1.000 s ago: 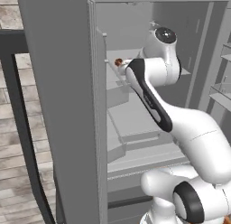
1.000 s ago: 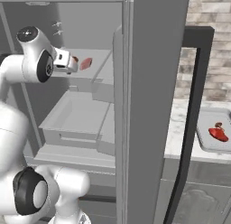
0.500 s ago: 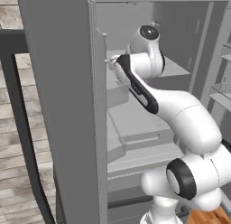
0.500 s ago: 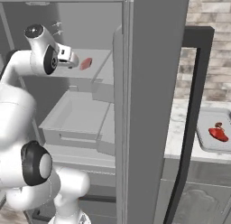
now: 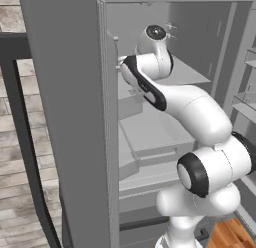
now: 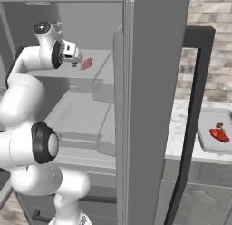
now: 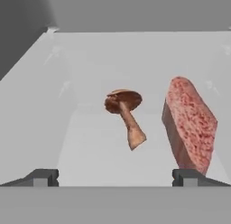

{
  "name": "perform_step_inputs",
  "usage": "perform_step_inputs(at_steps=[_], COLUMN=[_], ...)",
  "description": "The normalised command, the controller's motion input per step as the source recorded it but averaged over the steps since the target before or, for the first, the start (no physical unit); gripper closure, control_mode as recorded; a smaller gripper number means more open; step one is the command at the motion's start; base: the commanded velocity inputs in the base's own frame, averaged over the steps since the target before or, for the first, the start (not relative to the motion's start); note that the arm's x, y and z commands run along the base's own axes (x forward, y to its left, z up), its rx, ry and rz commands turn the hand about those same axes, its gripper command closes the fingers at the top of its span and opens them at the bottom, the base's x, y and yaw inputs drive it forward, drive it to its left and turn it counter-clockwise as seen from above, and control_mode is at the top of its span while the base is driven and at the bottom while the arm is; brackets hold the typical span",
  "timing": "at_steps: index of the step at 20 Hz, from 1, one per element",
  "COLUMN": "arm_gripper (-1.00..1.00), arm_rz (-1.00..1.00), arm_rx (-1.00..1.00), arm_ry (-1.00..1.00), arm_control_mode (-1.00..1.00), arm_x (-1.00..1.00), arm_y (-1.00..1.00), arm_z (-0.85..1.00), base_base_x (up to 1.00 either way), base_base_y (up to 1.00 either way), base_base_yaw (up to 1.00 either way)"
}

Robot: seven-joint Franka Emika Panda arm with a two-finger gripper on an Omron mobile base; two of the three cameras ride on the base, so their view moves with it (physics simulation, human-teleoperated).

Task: Place one mushroom and one steak in each tupperware on the nearby counter, to pack two identical lunches.

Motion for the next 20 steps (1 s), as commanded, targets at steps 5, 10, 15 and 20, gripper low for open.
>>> perform_step_inputs(at_steps=[5, 10, 15, 20], arm_gripper=[-1.00, -1.00, -1.00, -1.00], arm_rz=[0.00, 0.00, 0.00, 0.00], arm_rx=[-0.02, -0.03, -0.02, 0.00], arm_ry=[0.00, 0.00, 0.00, 0.01], arm_control_mode=[-1.00, -1.00, -1.00, -1.00], arm_x=[0.34, 0.46, 0.48, 0.54], arm_y=[0.01, 0.07, 0.15, 0.13], arm_z=[-0.05, -0.13, -0.23, -0.10], base_base_x=[0.00, 0.00, 0.00, 0.00], base_base_y=[0.00, 0.00, 0.00, 0.00], base_base_yaw=[0.00, 0.00, 0.00, 0.00])
